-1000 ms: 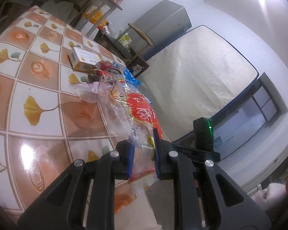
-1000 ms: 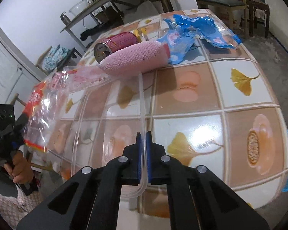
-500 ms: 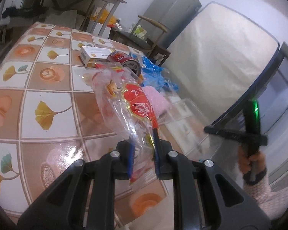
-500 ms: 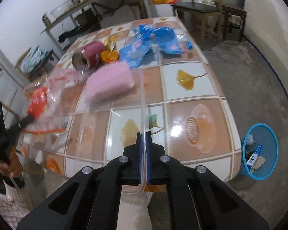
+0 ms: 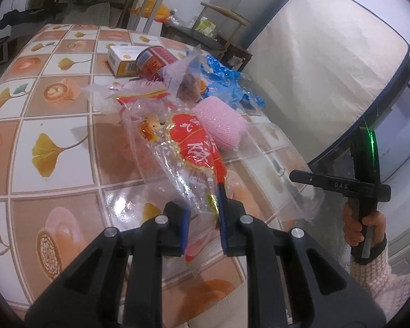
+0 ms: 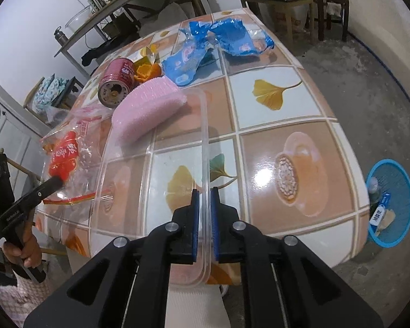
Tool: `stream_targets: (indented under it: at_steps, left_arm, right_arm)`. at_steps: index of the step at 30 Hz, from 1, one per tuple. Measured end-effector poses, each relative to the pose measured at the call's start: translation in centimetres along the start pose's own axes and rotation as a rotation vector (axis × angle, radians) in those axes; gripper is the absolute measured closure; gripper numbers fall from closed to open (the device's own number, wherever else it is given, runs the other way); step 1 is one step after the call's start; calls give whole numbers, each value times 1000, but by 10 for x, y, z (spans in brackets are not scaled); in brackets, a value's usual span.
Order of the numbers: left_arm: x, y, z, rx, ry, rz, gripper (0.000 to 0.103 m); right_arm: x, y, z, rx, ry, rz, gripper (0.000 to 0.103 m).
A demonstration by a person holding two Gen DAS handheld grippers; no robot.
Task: Collect trash
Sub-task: 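Lift the snack bag with the left tool while the right tool grasps the clear container rim, then carry the snack bag and clear container over the wastebasket with both tools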
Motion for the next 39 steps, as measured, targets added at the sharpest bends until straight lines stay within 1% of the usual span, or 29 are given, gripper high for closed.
stream_targets:
  at_steps: [2, 4, 7, 14, 18, 24, 29, 31, 34, 39]
  left_arm:
    - [-2, -1, 1, -3, 18, 0, 87]
    - [-3, -1, 0, -18, 37, -5, 87]
    - [0, -1, -3, -44, 49, -17, 88]
    - [17, -1, -20, -94, 21, -39, 89]
    - [23, -3, -30, -109, -3, -43, 89]
    - [28, -2, -51, -124, -71, -47, 89]
    - [30, 3, -68, -154, -103, -66, 89]
    - [30, 5, -72, -154, -128, -73, 89]
    - [35, 10, -79, -158, -181, -96, 89]
    - [41, 21, -82, -170, -192, -145, 89]
  right_arm:
    - [-3, -1, 0, -4, 9, 3, 94]
    - [-5, -1, 0, -12, 19, -7, 98]
    - [-1, -2, 0, -20, 21, -26, 98]
    - [20, -3, -3, -33, 8, -83, 99]
    - [32, -3, -9, -50, 4, -117, 99]
    - [47, -2, -16, -69, 11, -161, 99]
    - [58, -1, -19, -76, 27, -199, 99]
    - [61, 0, -21, -80, 34, -209, 99]
    - [65, -1, -24, -84, 42, -226, 99]
    - [69, 0, -29, -100, 55, -242, 99]
Point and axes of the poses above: each gripper's, at about its wrist camera, not at the fingertips, and x roughly against the way its jaws point, z to its left, y to its top, the point moved 9 cm from there along -x, roughly the way its jaws point, and after that the axes turned 7 degrees about y, right-handed, at the moved point
